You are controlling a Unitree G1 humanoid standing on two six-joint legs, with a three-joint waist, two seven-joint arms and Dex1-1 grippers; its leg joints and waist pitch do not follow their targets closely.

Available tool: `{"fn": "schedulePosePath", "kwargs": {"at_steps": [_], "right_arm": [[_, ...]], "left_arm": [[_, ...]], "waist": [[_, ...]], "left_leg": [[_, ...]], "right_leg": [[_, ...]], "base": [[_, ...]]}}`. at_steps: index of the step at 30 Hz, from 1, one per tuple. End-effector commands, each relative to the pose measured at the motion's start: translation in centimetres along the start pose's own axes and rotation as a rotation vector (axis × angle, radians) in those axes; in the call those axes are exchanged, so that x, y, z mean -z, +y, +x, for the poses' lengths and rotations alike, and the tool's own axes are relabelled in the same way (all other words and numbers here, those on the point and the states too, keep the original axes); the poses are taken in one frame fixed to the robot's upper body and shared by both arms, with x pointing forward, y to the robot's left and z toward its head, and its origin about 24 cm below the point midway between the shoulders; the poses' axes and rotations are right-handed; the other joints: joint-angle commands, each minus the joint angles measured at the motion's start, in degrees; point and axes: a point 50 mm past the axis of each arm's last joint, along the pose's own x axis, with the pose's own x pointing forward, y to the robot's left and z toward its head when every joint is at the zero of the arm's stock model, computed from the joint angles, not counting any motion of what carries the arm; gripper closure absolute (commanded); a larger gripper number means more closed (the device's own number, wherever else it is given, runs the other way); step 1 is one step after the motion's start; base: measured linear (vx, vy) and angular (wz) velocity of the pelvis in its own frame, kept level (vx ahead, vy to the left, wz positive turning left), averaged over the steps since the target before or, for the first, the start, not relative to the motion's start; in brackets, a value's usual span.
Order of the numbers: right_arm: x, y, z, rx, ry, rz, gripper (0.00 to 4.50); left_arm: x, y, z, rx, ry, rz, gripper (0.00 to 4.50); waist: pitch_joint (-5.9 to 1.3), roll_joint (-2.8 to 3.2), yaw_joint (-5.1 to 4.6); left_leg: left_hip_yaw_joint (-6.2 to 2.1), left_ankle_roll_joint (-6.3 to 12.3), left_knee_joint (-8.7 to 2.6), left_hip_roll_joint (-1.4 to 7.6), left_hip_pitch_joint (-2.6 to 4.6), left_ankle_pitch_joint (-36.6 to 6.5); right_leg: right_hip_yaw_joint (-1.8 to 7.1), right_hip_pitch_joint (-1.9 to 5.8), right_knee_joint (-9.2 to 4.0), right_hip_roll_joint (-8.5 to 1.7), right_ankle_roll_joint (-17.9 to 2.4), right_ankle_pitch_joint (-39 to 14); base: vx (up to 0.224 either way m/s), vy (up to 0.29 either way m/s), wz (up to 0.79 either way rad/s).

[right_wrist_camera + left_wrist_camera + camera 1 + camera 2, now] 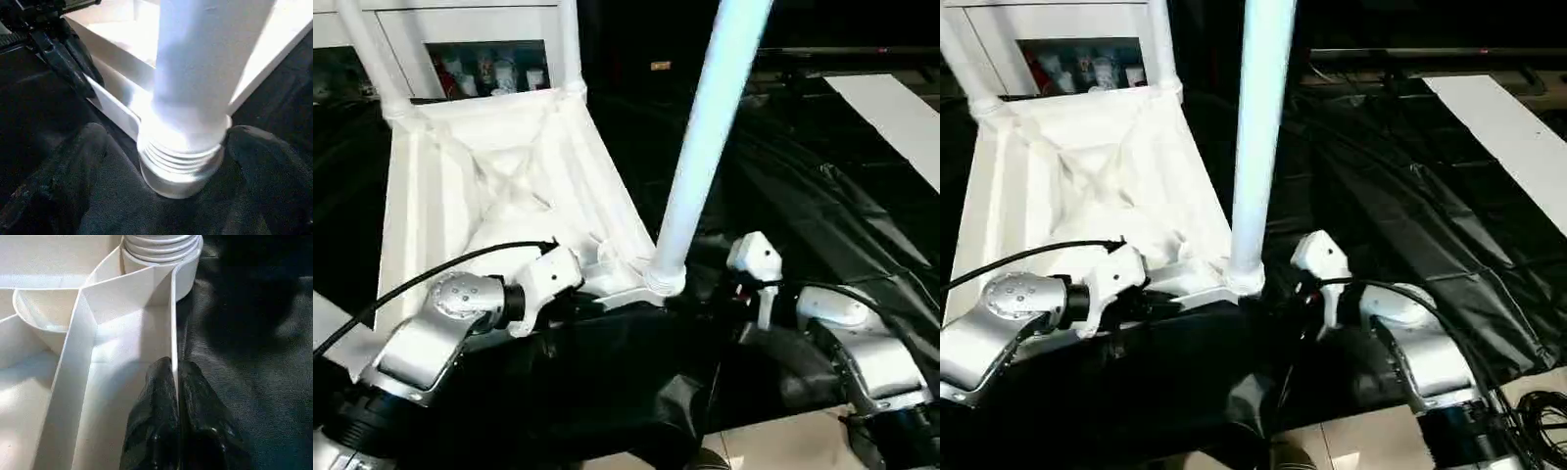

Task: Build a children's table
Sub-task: Rotate leg to tighten

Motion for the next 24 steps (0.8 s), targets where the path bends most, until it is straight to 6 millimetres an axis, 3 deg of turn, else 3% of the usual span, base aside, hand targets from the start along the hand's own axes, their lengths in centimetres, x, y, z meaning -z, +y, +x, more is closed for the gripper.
{"fn": "schedulePosePath", "kwargs": {"at_steps": [1,11,24], "right_arm": [[0.0,-0.2,0.2,0.002,-0.001,-0.002,0.08],[0.5,-1.1,1.5,0.044,-0.009,0.012,0.08],[0.7,-0.6,1.9,-0.004,-0.03,0.028,1.14]], "left_arm": [[-0.2,-0.9,1.0,0.07,-0.023,0.024,4.48],[-1.0,-1.2,1.6,0.108,-0.045,0.056,4.48],[-0.6,-0.9,1.3,0.106,-0.032,0.052,4.5]], "waist": [[-4.29,-0.14,0.2],[-4.31,-0.24,0.72],[-4.03,-0.11,0.84]], "left_leg": [[-0.62,2.24,-3.39,0.84,0.58,-10.48],[-0.51,2.12,-3.4,0.82,0.61,-9.61],[-0.62,1.79,-3.65,0.9,0.62,-11.01]], "right_leg": [[2.08,2.66,-4.66,-3.12,-11.32,-12.71],[2.06,2.54,-4.45,-3.11,-11.56,-11.54],[2.08,2.37,-4.75,-3.17,-10.52,-14.15]], "base": [[0.0,0.0,0.0],[0.0,0.0,0.0],[0.0,0.0,0.0]]}}
